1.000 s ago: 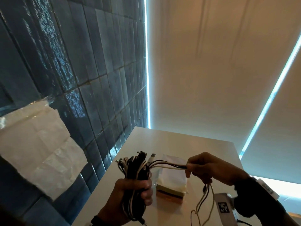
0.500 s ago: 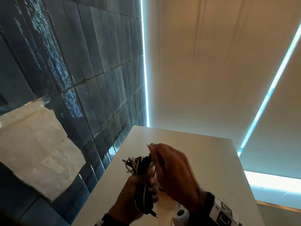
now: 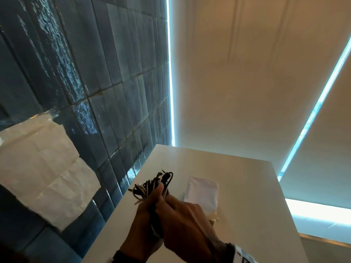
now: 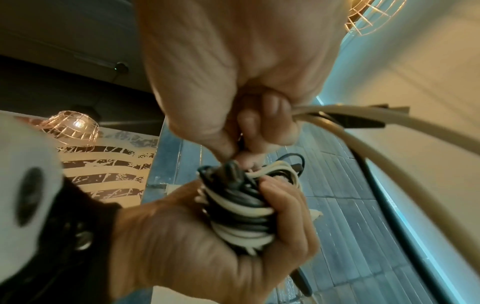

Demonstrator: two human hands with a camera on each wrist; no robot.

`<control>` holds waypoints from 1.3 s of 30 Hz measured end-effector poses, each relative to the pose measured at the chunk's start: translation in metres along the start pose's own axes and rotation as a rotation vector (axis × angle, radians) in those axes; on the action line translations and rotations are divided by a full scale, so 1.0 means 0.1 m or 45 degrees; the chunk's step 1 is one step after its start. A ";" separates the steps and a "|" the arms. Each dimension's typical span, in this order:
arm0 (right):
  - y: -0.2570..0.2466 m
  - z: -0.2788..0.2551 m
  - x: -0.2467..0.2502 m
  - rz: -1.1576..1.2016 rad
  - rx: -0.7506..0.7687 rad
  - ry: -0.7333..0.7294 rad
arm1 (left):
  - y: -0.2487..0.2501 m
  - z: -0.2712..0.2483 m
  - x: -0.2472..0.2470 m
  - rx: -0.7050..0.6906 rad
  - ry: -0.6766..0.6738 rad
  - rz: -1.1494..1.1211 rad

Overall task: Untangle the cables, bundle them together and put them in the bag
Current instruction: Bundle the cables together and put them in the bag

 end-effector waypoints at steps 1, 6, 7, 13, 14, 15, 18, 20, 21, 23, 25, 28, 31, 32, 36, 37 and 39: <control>-0.02 -0.01 -0.05 -0.019 0.019 -0.023 | 0.02 0.01 0.03 0.002 0.015 0.041; 0.10 -0.10 0.00 0.274 -0.100 0.142 | 0.29 0.14 0.18 -0.125 0.182 0.178; 0.18 -0.15 -0.02 0.409 -0.170 0.157 | 0.38 0.16 0.20 -0.187 0.236 0.168; 0.81 -0.75 -0.83 1.138 -0.539 -0.076 | 1.18 0.07 0.13 -0.658 0.344 0.218; 0.93 -0.83 -0.95 1.129 -0.570 -0.125 | 1.28 0.05 0.11 -0.699 0.336 0.249; 1.06 -0.90 -0.98 1.077 -0.611 -0.153 | 1.35 0.02 0.08 -0.726 0.318 0.266; 1.26 -0.97 -0.89 1.027 -0.637 -0.195 | 1.39 0.03 -0.03 -0.740 0.206 0.279; 1.43 -0.93 -0.47 1.025 -0.643 0.150 | 1.32 0.08 -0.19 -0.686 0.093 0.353; 1.44 -0.88 -0.20 1.018 -0.628 0.334 | 1.27 0.10 -0.27 -0.651 0.035 0.392; 1.32 -0.73 0.29 0.989 -0.516 0.579 | 1.17 0.13 -0.39 -0.587 -0.056 0.471; 1.16 -0.55 0.56 0.992 -0.395 0.612 | 1.12 0.15 -0.46 -0.573 -0.125 0.576; 0.91 -0.23 0.40 1.042 -0.362 0.107 | 1.08 0.17 -0.54 -0.562 -0.185 0.764; 0.71 -0.09 -0.10 1.099 -0.362 -0.447 | 1.06 0.17 -0.55 -0.578 -0.198 0.861; 0.65 -0.06 -0.22 1.136 -0.342 -0.521 | 1.07 0.16 -0.55 -0.603 -0.183 0.876; 0.46 0.02 -0.47 1.535 -0.193 -0.405 | 1.07 0.13 -0.46 -0.704 -0.115 0.782; 0.43 0.03 -0.51 1.648 -0.167 -0.370 | 1.07 0.13 -0.39 -0.712 -0.066 0.693; 0.39 0.03 -0.61 1.833 -0.192 -0.347 | 1.07 0.13 -0.27 -0.725 0.033 0.613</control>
Point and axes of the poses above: each hand's wrist, its own z-axis towards the middle knuckle, its own x-axis out of the back of the hand, y = z × x, the point moved 10 cm from there along z, towards the middle knuckle, and after that the axes turned 8 degrees about -y, right-handed, at the moved point
